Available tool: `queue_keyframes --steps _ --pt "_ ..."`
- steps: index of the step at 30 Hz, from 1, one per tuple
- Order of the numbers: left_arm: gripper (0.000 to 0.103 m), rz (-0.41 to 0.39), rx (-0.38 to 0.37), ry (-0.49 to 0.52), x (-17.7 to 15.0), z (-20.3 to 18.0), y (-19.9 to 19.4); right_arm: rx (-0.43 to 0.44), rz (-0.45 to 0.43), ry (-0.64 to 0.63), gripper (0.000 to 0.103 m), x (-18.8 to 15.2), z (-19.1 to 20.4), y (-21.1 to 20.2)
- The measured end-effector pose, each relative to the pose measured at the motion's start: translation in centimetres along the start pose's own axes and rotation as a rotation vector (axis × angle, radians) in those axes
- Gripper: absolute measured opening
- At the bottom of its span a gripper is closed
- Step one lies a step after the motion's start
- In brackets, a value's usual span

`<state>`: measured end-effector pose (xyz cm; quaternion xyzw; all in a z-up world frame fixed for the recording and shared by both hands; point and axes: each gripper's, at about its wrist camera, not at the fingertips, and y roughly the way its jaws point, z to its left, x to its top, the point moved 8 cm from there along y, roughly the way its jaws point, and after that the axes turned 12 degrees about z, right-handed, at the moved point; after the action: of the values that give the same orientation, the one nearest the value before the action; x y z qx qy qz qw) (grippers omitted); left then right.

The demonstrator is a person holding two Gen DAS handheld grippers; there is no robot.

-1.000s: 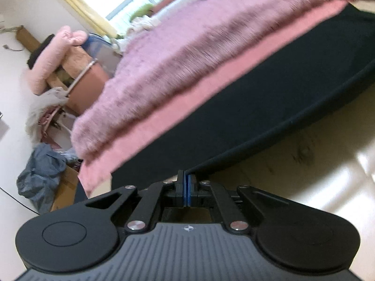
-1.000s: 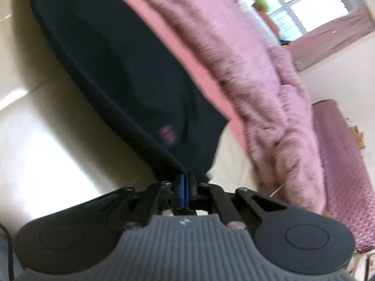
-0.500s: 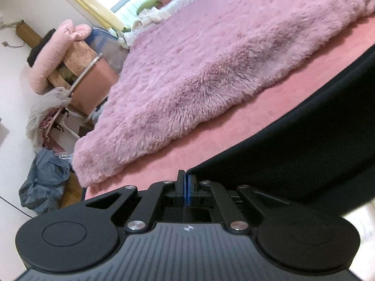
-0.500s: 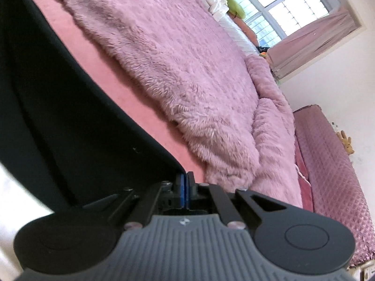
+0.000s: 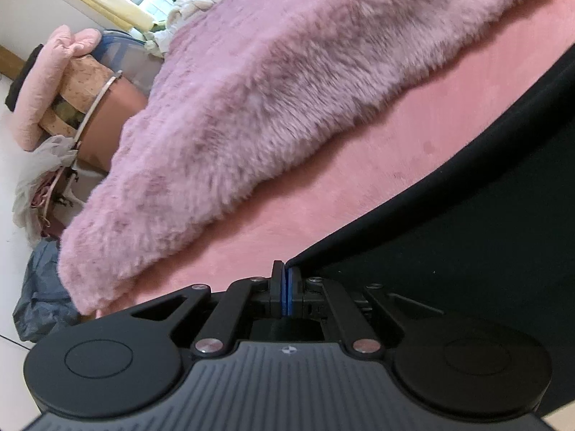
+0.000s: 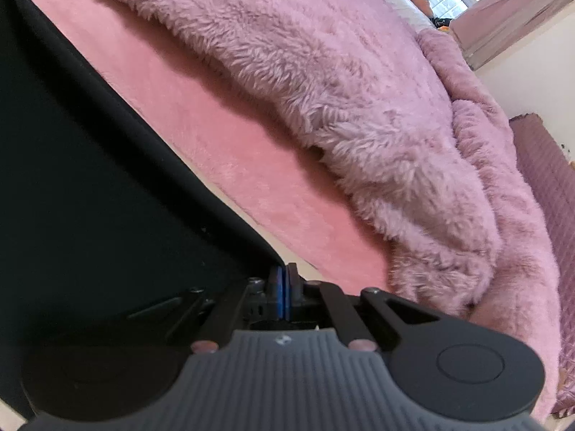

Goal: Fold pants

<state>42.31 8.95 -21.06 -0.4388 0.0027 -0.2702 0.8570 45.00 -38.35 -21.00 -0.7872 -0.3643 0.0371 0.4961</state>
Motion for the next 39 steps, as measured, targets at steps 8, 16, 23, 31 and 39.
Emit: queue_keyframes --steps 8,16,23,31,39 --pt "0.0 -0.003 -0.035 -0.033 -0.3 -0.4 0.9 0.038 0.007 0.027 0.0 0.7 0.6 2.1" --pt "0.01 0.066 -0.062 0.03 0.2 -0.9 1.8 0.053 -0.003 0.076 0.0 0.6 0.4 2.0" --pt "0.039 0.004 -0.07 -0.056 -0.8 -0.1 -0.7 0.049 -0.085 0.171 0.057 0.8 0.1 -0.2" --pt "0.039 -0.086 -0.344 -0.194 -4.6 -2.7 -7.7 0.186 -0.147 0.63 0.057 -6.0 -2.4 -6.0" --pt "0.022 -0.027 -0.412 -0.217 -7.8 -6.6 -8.5 0.436 -0.127 1.322 0.057 -19.2 -1.5 -6.6"
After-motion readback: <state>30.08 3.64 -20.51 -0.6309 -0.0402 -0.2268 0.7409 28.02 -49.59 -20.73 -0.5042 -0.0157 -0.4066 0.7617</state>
